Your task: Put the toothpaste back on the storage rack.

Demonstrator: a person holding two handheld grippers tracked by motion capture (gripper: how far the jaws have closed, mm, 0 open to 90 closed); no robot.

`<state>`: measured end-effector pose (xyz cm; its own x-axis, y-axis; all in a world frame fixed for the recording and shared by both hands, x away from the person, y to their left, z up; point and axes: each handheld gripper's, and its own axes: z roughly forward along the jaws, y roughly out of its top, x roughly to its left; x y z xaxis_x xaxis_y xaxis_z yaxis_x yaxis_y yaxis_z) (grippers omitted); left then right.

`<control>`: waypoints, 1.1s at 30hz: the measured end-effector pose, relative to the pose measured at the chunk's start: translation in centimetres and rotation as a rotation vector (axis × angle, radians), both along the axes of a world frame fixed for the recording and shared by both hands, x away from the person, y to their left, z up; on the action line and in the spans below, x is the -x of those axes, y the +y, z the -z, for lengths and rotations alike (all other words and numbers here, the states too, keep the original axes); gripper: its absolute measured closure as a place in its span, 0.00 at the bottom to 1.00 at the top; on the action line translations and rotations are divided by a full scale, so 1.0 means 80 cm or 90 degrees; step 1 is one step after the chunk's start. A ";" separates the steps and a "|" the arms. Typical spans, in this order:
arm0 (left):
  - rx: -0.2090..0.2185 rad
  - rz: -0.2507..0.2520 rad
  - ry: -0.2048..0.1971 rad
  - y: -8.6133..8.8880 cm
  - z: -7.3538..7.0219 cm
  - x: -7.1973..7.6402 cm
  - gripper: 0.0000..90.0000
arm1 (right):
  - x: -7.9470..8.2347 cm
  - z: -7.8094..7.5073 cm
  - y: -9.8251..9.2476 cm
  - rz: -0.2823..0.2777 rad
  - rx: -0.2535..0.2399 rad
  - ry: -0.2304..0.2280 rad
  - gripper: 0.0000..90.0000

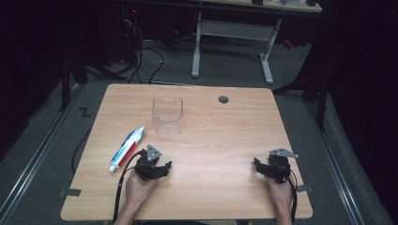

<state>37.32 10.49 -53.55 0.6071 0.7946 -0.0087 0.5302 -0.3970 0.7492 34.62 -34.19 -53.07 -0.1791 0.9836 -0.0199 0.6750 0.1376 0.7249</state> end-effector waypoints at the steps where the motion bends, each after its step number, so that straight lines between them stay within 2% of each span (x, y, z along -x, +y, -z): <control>1: 0.000 0.000 0.000 0.000 0.000 0.000 0.39 | 0.000 0.000 0.000 0.000 0.000 0.000 0.34; 27: 0.000 0.001 0.002 0.000 0.000 0.001 0.36 | 0.000 0.000 0.000 0.001 -0.001 0.001 0.34; 33: 0.000 -0.013 0.002 -0.002 0.000 0.003 0.36 | 0.000 0.000 0.000 0.001 -0.001 0.001 0.34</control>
<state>37.11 10.35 -53.56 0.5903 0.8071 -0.0106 0.5411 -0.3860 0.7471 34.62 -34.19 -53.06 -0.1778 0.9839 -0.0174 0.6763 0.1351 0.7241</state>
